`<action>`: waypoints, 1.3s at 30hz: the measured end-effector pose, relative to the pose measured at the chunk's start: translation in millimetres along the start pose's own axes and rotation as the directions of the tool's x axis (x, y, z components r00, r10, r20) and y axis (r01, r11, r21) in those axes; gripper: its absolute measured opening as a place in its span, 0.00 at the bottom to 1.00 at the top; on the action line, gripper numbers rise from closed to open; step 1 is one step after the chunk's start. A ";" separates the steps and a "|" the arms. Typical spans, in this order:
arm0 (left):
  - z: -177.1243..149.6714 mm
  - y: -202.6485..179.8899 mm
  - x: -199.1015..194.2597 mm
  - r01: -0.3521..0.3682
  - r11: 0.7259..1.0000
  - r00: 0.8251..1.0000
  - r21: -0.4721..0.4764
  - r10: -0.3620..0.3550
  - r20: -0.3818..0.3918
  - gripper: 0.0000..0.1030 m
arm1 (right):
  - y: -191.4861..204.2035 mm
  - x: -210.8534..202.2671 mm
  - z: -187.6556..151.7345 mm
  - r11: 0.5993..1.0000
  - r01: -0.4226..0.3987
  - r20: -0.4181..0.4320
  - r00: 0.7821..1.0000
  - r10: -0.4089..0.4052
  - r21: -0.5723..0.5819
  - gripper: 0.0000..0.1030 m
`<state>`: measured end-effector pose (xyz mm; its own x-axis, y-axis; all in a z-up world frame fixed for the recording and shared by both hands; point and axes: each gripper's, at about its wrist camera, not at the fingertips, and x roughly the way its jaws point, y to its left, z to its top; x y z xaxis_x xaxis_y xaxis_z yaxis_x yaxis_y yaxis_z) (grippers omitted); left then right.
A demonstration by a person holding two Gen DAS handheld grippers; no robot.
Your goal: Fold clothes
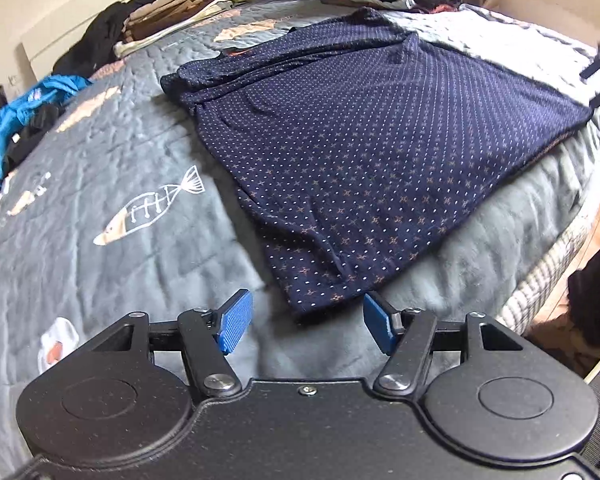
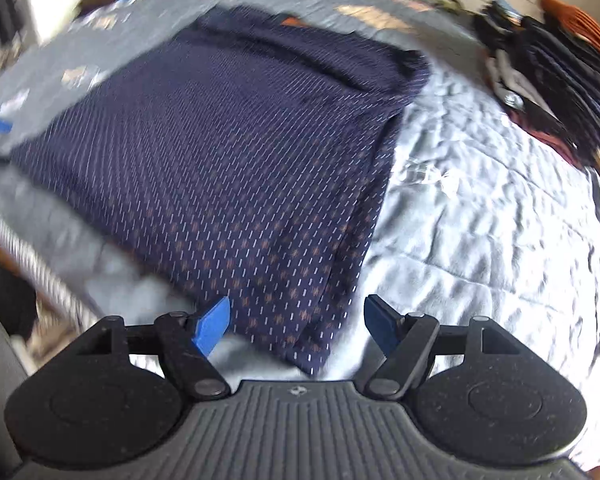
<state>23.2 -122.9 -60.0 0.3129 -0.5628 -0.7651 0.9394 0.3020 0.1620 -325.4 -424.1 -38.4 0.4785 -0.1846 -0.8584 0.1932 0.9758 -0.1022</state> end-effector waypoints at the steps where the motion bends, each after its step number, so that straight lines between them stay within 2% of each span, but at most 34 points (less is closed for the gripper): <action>1: -0.4 2.1 -2.1 0.009 1.000 1.000 -0.015 -0.009 0.012 0.58 | -1.3 0.9 -1.4 1.000 -0.008 -0.011 1.000 0.008 -0.002 0.71; 6: 1.8 -1.8 2.0 0.004 1.000 1.000 -0.003 -0.004 0.014 0.57 | -19.9 6.2 -8.6 0.998 -0.021 -0.032 0.999 0.023 0.060 0.71; 9: 3.2 0.6 1.4 0.070 0.997 0.997 -0.032 -0.070 0.013 0.57 | -22.2 12.1 -13.8 0.997 -0.026 -0.049 0.998 0.030 0.069 0.71; 12: 2.0 16.4 -1.4 0.185 0.968 0.983 -0.168 -0.181 0.036 0.58 | -29.7 12.6 -17.6 0.984 -0.091 -0.029 0.995 0.097 0.150 0.71; 14: 2.2 25.3 -1.5 0.205 0.951 0.979 -0.232 -0.198 0.053 0.58 | -36.9 13.5 -20.2 0.966 -0.136 -0.010 0.990 0.142 0.218 0.71; 19: 3.9 41.4 7.8 0.216 0.905 0.976 -0.367 -0.216 0.042 0.58 | -57.0 21.5 -23.7 0.927 -0.149 0.008 0.988 0.156 0.343 0.71; 21: 4.8 46.0 11.6 0.216 0.892 0.974 -0.398 -0.223 0.029 0.58 | -65.3 24.8 -25.5 0.900 -0.172 0.024 0.984 0.178 0.401 0.71; 24: 4.9 49.0 15.4 0.202 0.889 0.976 -0.412 -0.216 0.013 0.58 | -79.0 32.3 -30.7 0.826 -0.239 0.056 0.968 0.245 0.510 0.71; 26: 5.4 48.8 17.2 0.195 0.891 0.977 -0.411 -0.212 0.005 0.58 | -81.3 37.8 -32.5 0.794 -0.260 0.065 0.961 0.269 0.549 0.71; 29: 6.4 47.7 19.5 0.186 0.895 0.979 -0.405 -0.206 -0.004 0.58 | -78.0 44.6 -31.8 0.788 -0.277 0.060 0.954 0.294 0.550 0.71; 32: 7.4 45.5 21.2 0.184 0.899 0.979 -0.397 -0.204 -0.008 0.58 | -72.4 50.5 -30.8 0.776 -0.318 0.052 0.937 0.346 0.544 0.70; 35: 8.8 43.5 21.7 0.181 0.903 0.980 -0.389 -0.200 -0.010 0.58 | -71.1 52.6 -31.1 0.782 -0.320 0.033 0.933 0.359 0.534 0.58; 37: 9.2 42.5 22.8 0.174 0.905 0.981 -0.389 -0.196 -0.016 0.58 | -71.0 52.5 -31.2 0.789 -0.307 0.018 0.936 0.352 0.532 0.36; 39: 9.2 43.2 23.8 0.166 0.905 0.981 -0.392 -0.190 -0.024 0.58 | -74.4 52.3 -33.3 0.787 -0.296 0.016 0.940 0.342 0.542 0.25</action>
<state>72.5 -130.4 -65.4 0.1249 -0.5914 -0.7967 0.8472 0.4815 -0.2246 -343.3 -502.5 -92.4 0.5290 0.1586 -0.8337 0.4747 0.7590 0.4456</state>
